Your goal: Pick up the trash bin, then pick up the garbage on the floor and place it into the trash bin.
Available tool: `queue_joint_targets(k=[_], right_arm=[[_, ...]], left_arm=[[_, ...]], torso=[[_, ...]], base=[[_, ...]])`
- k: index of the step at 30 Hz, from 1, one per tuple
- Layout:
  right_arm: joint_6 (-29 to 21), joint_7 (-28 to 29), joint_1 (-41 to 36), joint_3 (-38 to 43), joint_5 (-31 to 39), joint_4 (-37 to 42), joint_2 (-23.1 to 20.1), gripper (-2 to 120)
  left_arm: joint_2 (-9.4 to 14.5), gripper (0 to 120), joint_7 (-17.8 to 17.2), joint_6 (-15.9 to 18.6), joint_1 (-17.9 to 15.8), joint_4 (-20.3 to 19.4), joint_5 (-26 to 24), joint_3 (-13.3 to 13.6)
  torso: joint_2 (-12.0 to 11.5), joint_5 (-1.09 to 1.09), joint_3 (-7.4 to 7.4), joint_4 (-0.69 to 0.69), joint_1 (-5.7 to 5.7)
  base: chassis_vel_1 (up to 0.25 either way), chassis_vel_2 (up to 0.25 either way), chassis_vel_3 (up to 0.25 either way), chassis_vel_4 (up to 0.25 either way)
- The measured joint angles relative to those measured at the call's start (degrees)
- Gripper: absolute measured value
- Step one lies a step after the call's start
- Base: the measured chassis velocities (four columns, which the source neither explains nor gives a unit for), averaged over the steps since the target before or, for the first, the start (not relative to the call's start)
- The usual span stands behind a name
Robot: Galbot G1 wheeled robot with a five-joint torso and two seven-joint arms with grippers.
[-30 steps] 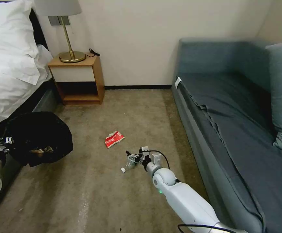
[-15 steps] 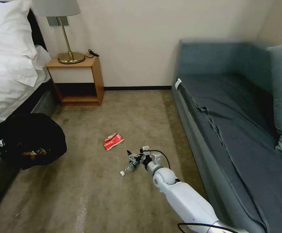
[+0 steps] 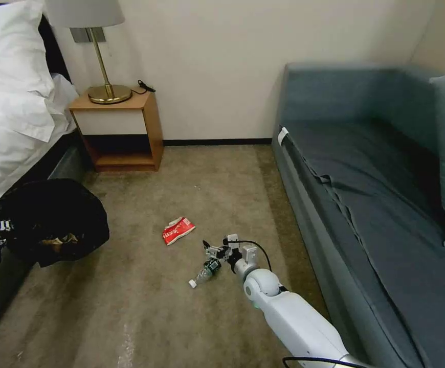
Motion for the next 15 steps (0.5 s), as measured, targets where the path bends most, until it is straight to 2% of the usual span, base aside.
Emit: queue_joint_targets(k=[15], right_arm=[[0.18,-0.17,0.01,-0.56,-1.04,-1.12,0.83,100]], left_arm=[[-0.06,4,0.09,-0.21,0.16,0.30,-0.02,-0.07]], torso=[[0.00,0.00,0.00,-0.01,0.00]], base=[[-0.058,0.066,0.066,-0.070]])
